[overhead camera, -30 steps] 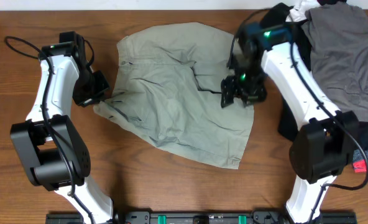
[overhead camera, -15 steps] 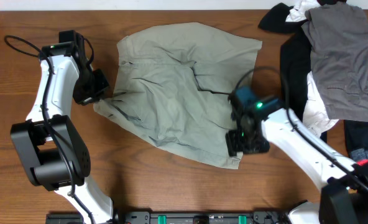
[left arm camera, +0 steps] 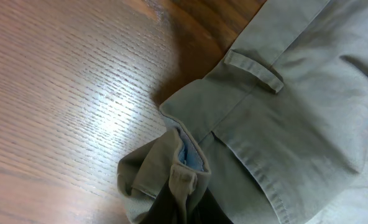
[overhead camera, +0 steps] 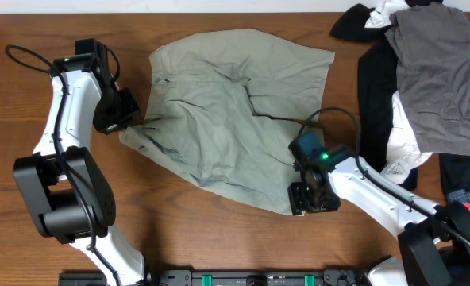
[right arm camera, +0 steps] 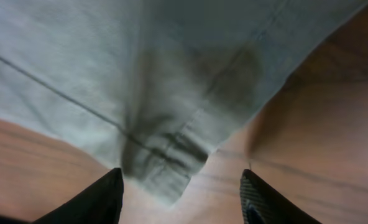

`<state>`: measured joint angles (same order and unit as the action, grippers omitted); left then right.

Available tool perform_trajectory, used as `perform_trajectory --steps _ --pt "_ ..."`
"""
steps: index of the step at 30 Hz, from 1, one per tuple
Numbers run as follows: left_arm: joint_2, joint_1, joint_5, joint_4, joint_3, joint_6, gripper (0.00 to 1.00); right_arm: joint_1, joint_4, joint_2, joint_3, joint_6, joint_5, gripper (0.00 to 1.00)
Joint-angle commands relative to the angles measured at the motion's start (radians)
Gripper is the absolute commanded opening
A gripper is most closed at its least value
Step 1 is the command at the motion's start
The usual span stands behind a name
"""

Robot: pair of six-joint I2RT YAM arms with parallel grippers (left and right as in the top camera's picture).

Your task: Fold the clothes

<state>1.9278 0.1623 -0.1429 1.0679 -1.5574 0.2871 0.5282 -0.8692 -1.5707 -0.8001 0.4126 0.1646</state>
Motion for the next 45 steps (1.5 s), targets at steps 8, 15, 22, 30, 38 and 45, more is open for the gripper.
perform_trajectory --steps 8,15,22,30,38,45 --pt "-0.034 0.003 0.005 0.000 -0.004 -0.013 0.06 0.010 0.095 0.002 0.060 -0.029 0.053 0.27" --pt "-0.038 0.003 0.005 0.001 -0.004 -0.029 0.06 -0.015 0.063 0.006 -0.006 -0.016 0.048 0.01" --pt "-0.178 0.003 0.025 0.013 -0.004 -0.047 0.06 -0.181 -0.152 0.050 -0.294 -0.049 -0.020 0.01" --pt "-0.373 0.003 0.121 0.103 -0.004 -0.047 0.06 -0.383 -0.351 0.051 -0.540 -0.160 -0.019 0.01" --pt "-0.426 0.003 0.137 0.213 -0.004 -0.039 0.06 -0.581 -0.425 0.060 -0.618 -0.234 -0.003 0.01" --pt "-0.433 0.003 0.140 0.286 -0.004 -0.011 0.06 -0.615 -0.422 0.074 -0.719 -0.360 0.050 0.01"
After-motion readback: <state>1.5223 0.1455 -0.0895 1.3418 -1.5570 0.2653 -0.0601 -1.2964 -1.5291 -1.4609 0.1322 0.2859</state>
